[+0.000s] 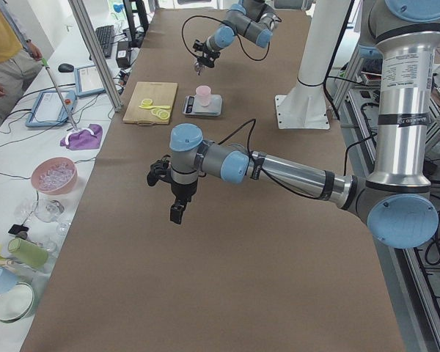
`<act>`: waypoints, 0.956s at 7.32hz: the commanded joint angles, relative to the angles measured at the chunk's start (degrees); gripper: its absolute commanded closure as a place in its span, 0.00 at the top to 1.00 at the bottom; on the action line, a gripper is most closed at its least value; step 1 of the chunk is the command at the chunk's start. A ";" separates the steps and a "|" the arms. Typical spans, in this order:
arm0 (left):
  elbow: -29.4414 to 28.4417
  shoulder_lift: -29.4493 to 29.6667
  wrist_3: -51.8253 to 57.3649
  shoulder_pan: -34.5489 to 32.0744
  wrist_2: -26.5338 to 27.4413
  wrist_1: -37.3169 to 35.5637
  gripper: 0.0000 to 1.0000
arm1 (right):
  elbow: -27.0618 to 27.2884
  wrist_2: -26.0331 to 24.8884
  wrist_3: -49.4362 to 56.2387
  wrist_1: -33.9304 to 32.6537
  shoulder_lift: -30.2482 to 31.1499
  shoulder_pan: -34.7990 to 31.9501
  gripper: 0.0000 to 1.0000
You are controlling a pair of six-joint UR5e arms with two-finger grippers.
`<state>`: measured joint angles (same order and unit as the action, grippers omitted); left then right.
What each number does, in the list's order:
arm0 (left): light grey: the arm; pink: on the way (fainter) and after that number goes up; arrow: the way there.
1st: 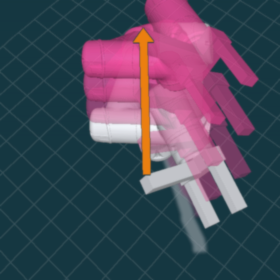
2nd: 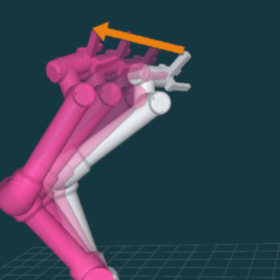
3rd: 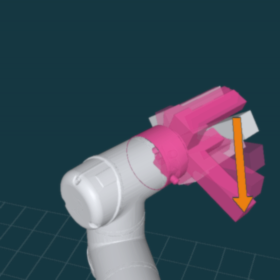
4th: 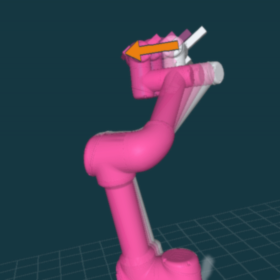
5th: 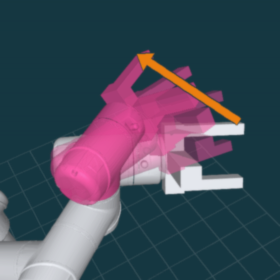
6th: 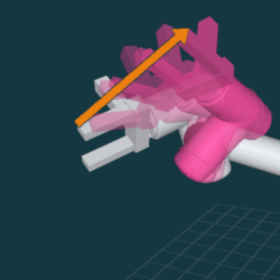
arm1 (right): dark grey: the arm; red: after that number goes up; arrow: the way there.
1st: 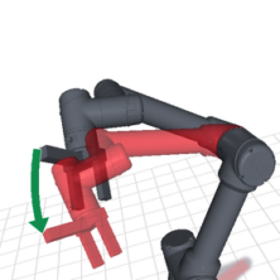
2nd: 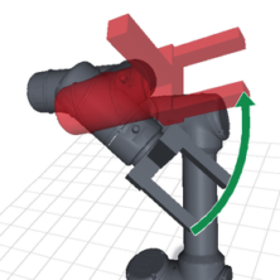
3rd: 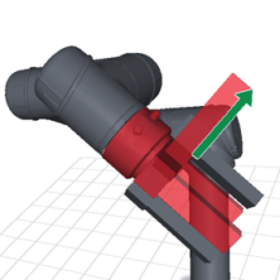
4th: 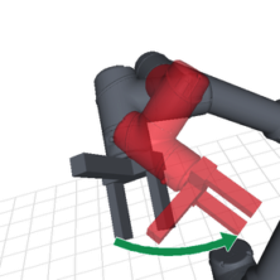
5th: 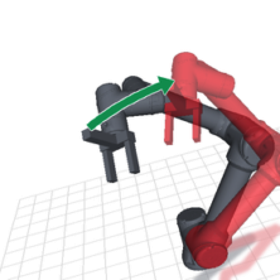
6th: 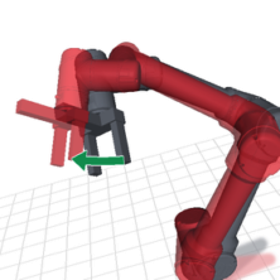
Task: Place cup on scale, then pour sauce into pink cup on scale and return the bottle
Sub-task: 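Tilt the bottle spout over the pink cup to pour with the right gripper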
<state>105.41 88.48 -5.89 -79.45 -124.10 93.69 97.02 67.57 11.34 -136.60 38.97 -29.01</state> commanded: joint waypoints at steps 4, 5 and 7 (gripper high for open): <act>-0.29 -0.07 0.00 0.00 -0.96 0.00 0.98 | -0.25 -3.57 2.27 -1.21 -0.12 1.06 0.00; -0.47 -0.07 0.00 0.00 -3.05 0.00 0.98 | -0.25 -4.02 2.46 -1.47 -0.21 1.14 0.00; -0.38 -0.07 -0.09 0.00 -3.16 0.00 0.98 | -0.25 -5.33 3.77 -2.61 -0.73 1.23 0.00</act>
<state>105.07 88.43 -5.95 -79.45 -126.96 93.69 96.77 63.01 14.13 -138.39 38.63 -27.86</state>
